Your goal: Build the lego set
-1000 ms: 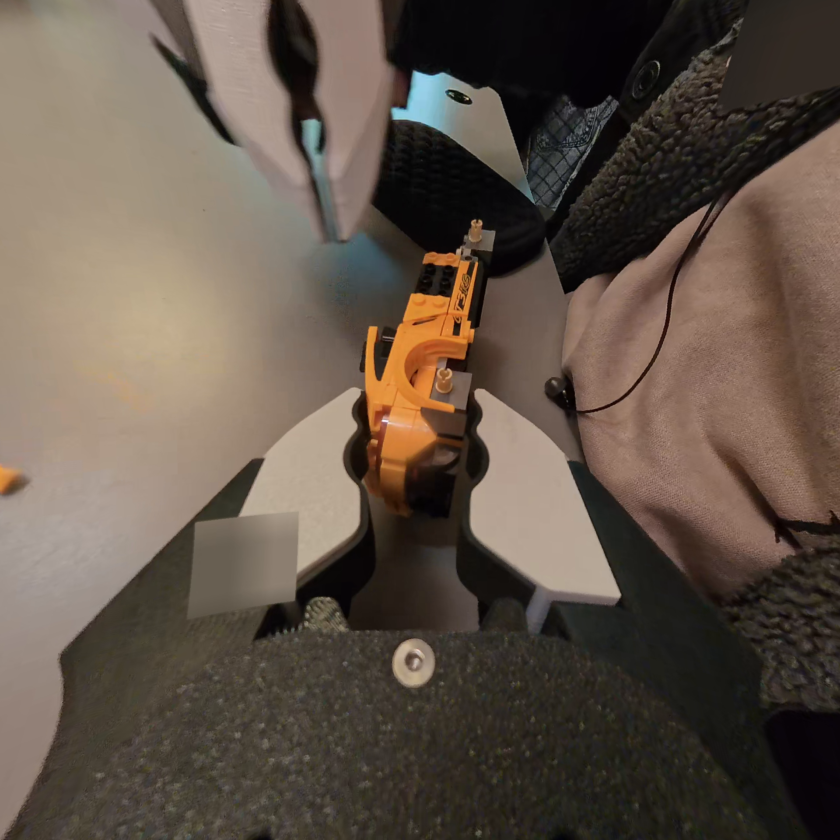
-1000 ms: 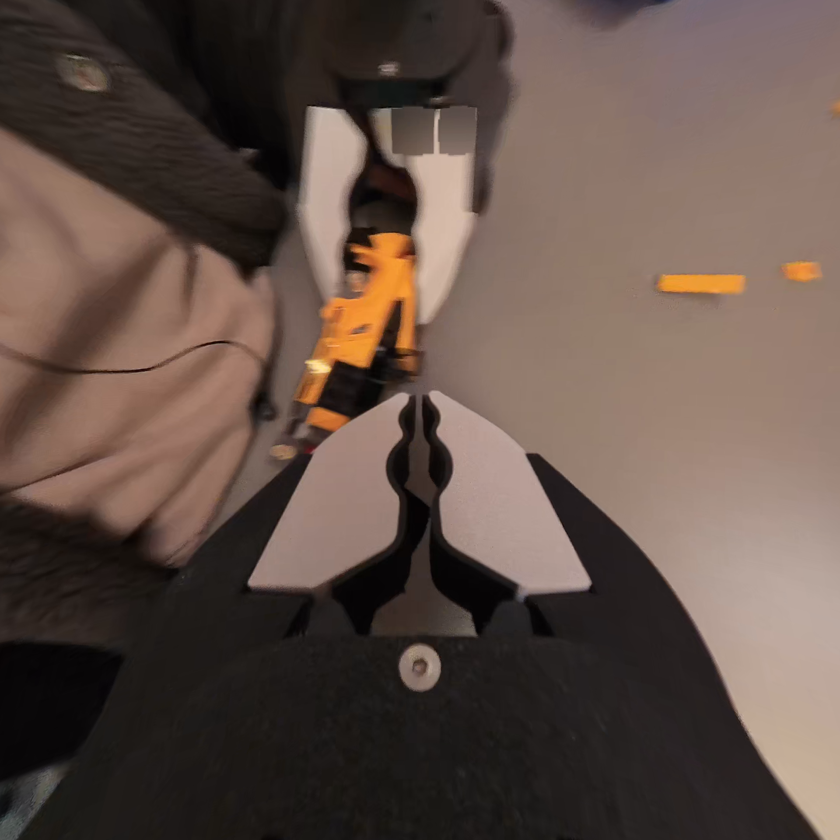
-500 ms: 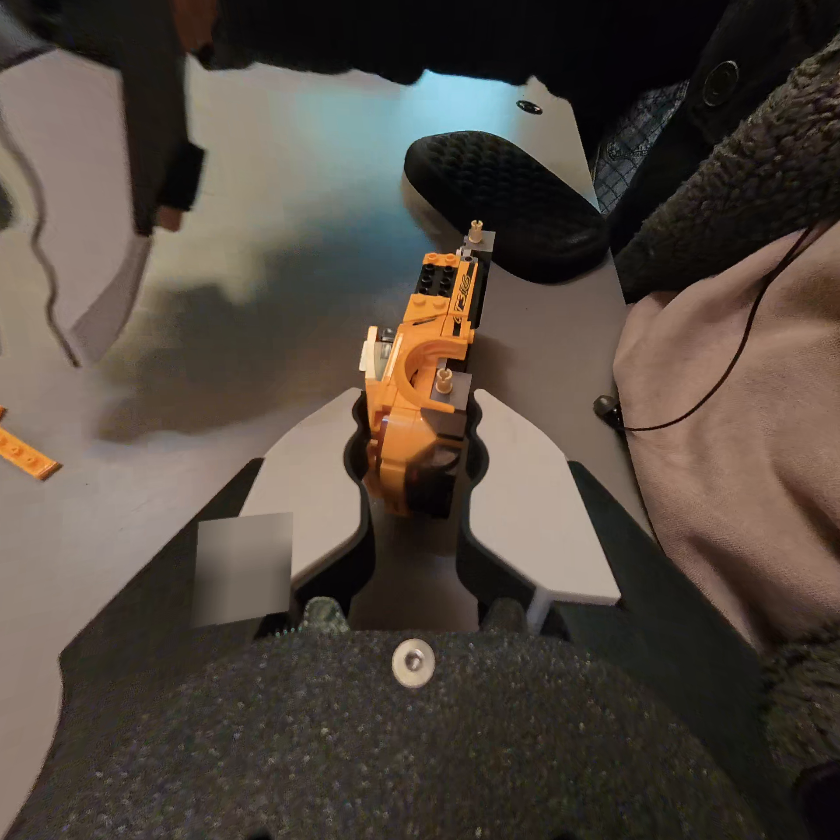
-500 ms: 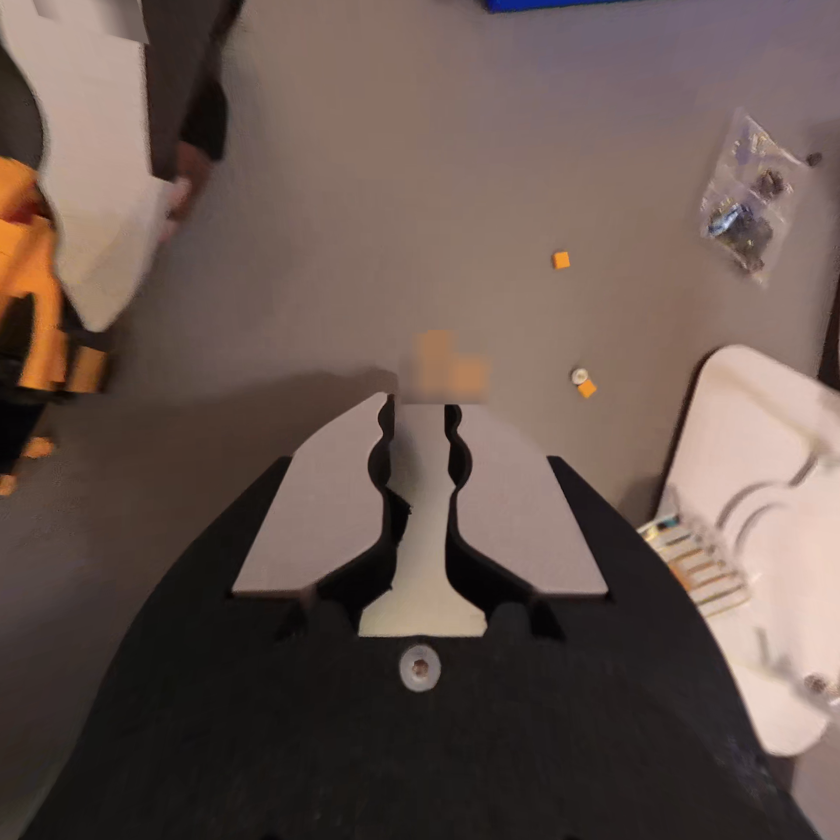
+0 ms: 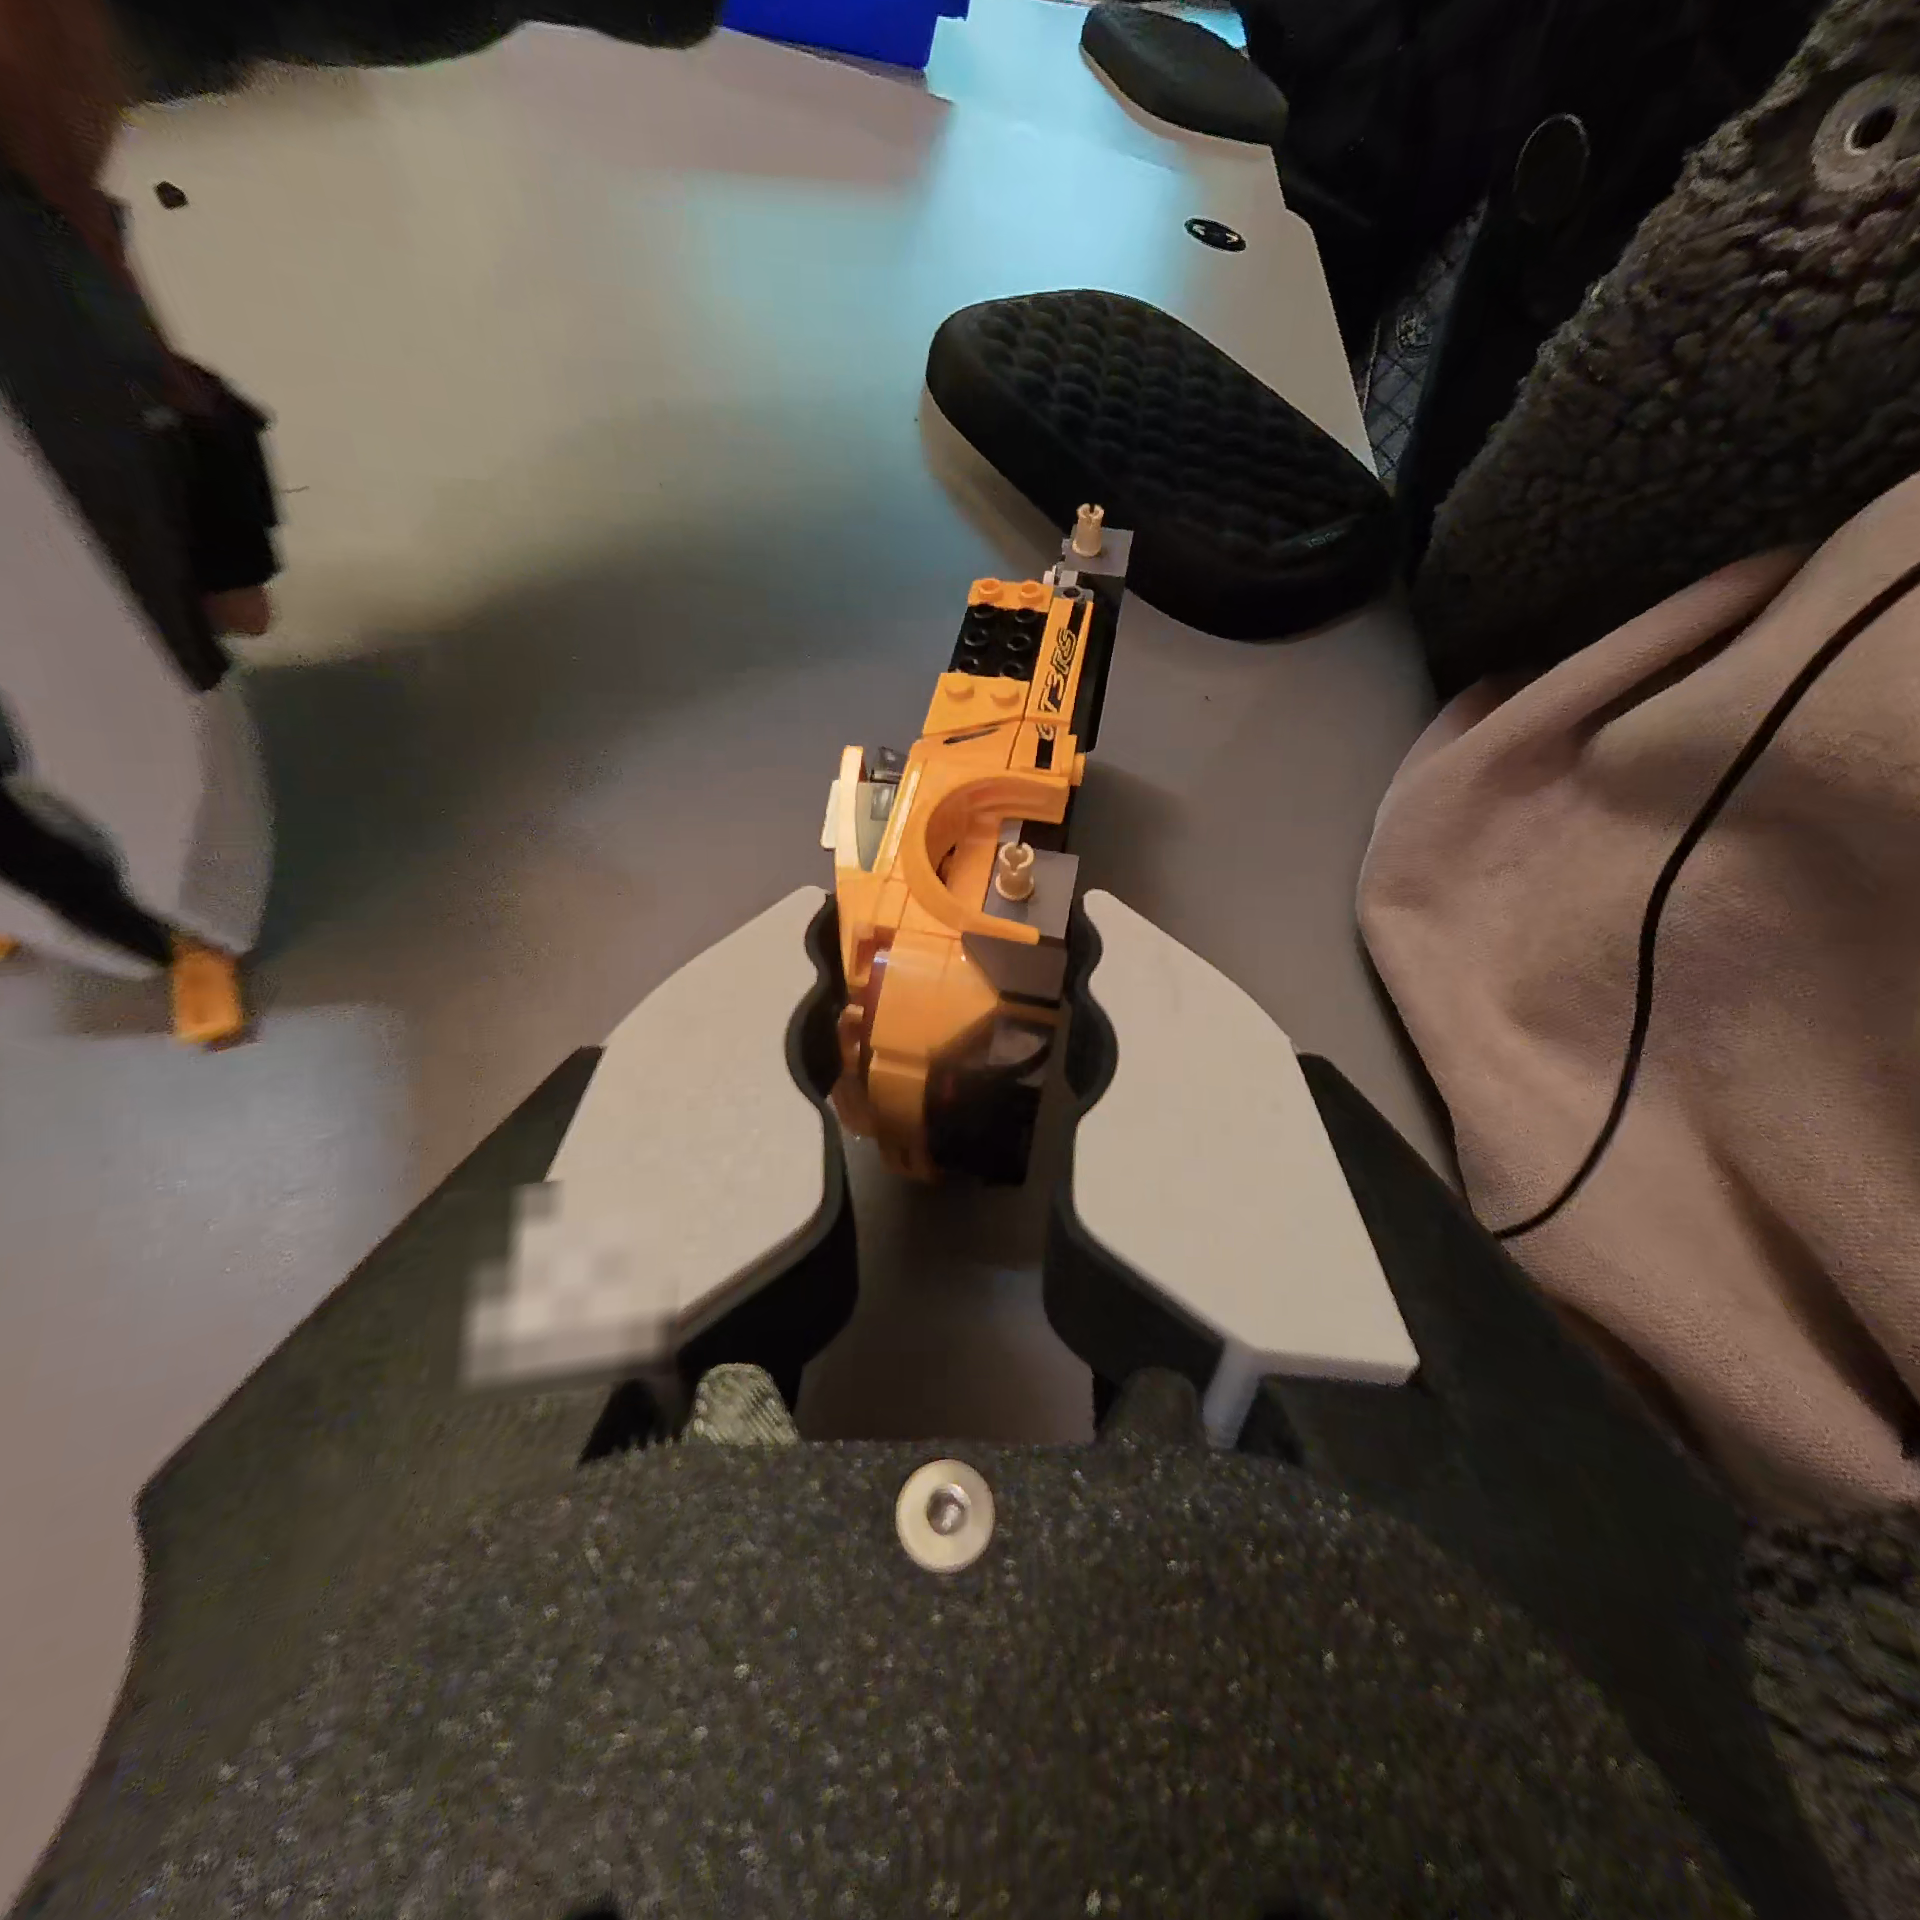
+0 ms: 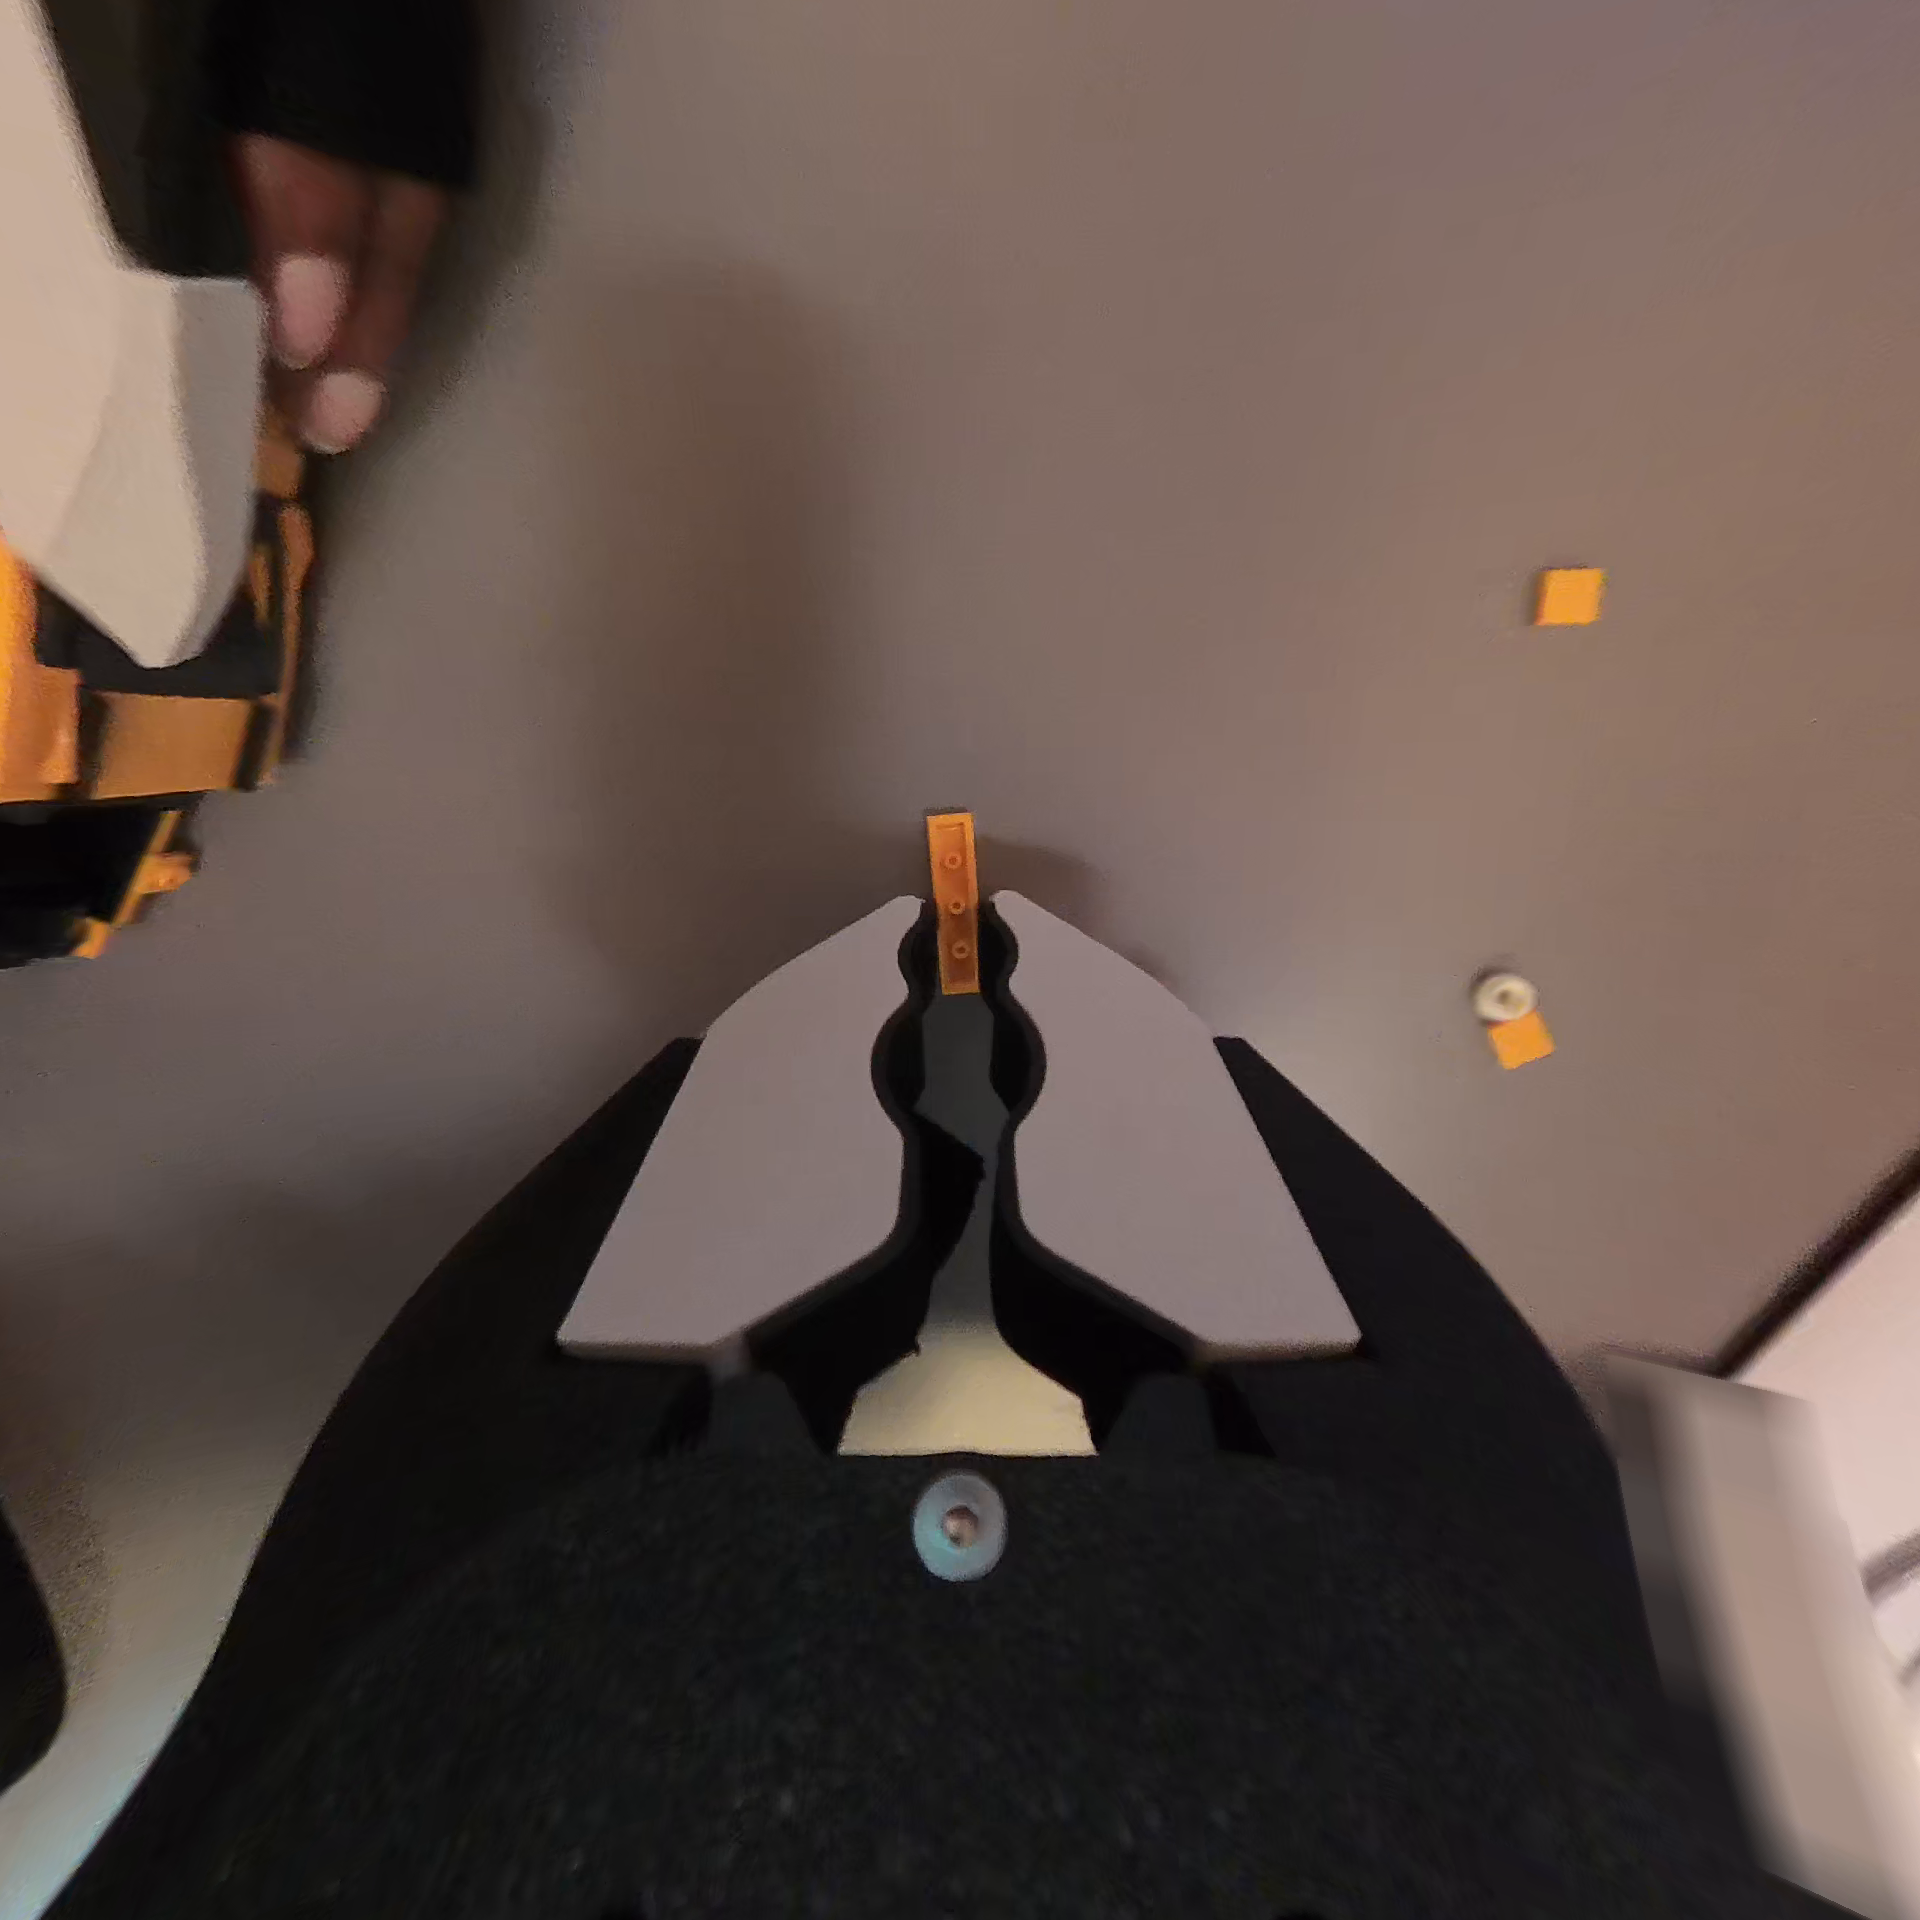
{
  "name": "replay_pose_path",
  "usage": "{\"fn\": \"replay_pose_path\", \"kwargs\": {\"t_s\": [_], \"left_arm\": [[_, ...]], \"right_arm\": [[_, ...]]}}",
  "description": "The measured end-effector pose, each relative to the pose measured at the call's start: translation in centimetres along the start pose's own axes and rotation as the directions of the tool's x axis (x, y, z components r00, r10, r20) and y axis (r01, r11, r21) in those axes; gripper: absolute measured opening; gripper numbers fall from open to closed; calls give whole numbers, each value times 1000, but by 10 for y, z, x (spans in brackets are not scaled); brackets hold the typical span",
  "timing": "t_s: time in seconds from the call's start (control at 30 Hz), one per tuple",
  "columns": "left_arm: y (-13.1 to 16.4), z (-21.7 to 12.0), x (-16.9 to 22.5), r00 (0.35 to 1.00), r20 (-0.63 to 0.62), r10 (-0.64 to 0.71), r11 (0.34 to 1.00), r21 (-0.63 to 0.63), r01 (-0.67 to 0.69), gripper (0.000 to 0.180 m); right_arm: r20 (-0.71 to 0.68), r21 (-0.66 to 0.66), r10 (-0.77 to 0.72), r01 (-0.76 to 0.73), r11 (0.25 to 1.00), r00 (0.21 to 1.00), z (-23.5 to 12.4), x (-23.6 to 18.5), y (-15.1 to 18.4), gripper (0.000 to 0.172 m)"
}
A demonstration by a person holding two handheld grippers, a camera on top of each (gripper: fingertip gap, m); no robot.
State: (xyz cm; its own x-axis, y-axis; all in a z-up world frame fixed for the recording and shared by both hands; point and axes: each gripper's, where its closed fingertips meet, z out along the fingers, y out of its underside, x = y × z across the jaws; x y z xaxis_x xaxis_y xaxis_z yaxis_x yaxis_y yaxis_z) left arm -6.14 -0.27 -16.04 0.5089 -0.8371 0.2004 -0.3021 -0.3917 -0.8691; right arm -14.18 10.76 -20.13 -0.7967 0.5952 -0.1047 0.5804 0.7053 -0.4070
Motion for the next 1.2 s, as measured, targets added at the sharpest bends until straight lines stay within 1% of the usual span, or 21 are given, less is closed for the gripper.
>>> {"fn": "replay_pose_path", "kwargs": {"t_s": [0.1, 0.13, 0.2, 0.23, 0.27, 0.33, 0.4, 0.47, 0.53, 0.6, 0.67, 0.73, 0.83, 0.97, 1.1, 1.17, 1.2], "left_arm": [[0, -1, -2, 1000, 21, -5, 1000, 1, 5, 40], [0, -1, -3, 1000, 28, -3, 1000, 1, 3, 40], [0, -1, -3, 999, 37, 6, 1000, 0, -6, 40], [0, -1, -3, 999, 40, 9, 1000, 0, -9, 40], [0, -1, -3, 999, 42, 11, 1000, 0, -11, 40], [-1, -1, -3, 999, 46, 11, 1000, 2, -11, 40], [-1, 0, -3, 999, 49, 13, 1000, 3, -13, 40], [-1, 0, -3, 999, 52, 17, 1000, 4, -17, 40], [-2, 1, -3, 999, 52, 17, 1000, 7, -18, 40], [-2, 0, -3, 999, 51, 16, 1000, 11, -16, 40], [-2, 0, -3, 999, 52, 17, 1000, 13, -18, 40], [-2, 0, -3, 998, 53, 20, 1000, 13, -20, 40], [-2, 1, -3, 998, 53, 21, 1000, 14, -21, 40], [-2, 0, -3, 998, 53, 25, 1000, 14, -25, 40], [-2, 0, -3, 998, 51, 24, 1000, 14, -25, 40], [-2, 1, -3, 998, 50, 23, 1000, 14, -24, 40], [-2, 1, -3, 999, 49, 23, 1000, 13, -23, 40]], "right_arm": [[-73, 16, 29, -28, 999, 997, -12, -30, 7, 7], [-140, -9, 35, -36, 999, 989, -19, -37, 14, 7], [-304, -91, -26, -2, 996, 952, -33, -51, 33, 12], [-349, -100, -48, 14, 995, 936, -37, -65, 38, 14], [-362, -74, -41, 15, 997, 931, -39, -82, 39, 18], [-354, 10, 34, -32, 999, 935, -41, -115, 40, 19], [-340, 78, 128, -108, 991, 932, -42, -136, 47, 19], [-350, 127, 230, -198, 972, 908, -44, -143, 59, 16], [-348, 188, 357, -308, 932, 867, -44, -142, 68, 15], [-339, 254, 434, -363, 897, 835, -43, -138, 72, 15], [-383, 253, 412, -335, 908, 827, -43, -134, 77, 16], [-388, 240, 373, -298, 924, 843, -40, -131, 80, 16], [-344, 208, 344, -287, 935, 873, -37, -125, 83, 16], [-245, 155, 300, -268, 951, 922, -26, -122, 88, 16], [-143, 190, 313, -284, 940, 939, -22, -122, 83, 8], [-139, 177, 322, -297, 938, 936, -22, -122, 83, 7], [-160, 175, 318, -290, 941, 935, -25, -121, 83, 7]]}}
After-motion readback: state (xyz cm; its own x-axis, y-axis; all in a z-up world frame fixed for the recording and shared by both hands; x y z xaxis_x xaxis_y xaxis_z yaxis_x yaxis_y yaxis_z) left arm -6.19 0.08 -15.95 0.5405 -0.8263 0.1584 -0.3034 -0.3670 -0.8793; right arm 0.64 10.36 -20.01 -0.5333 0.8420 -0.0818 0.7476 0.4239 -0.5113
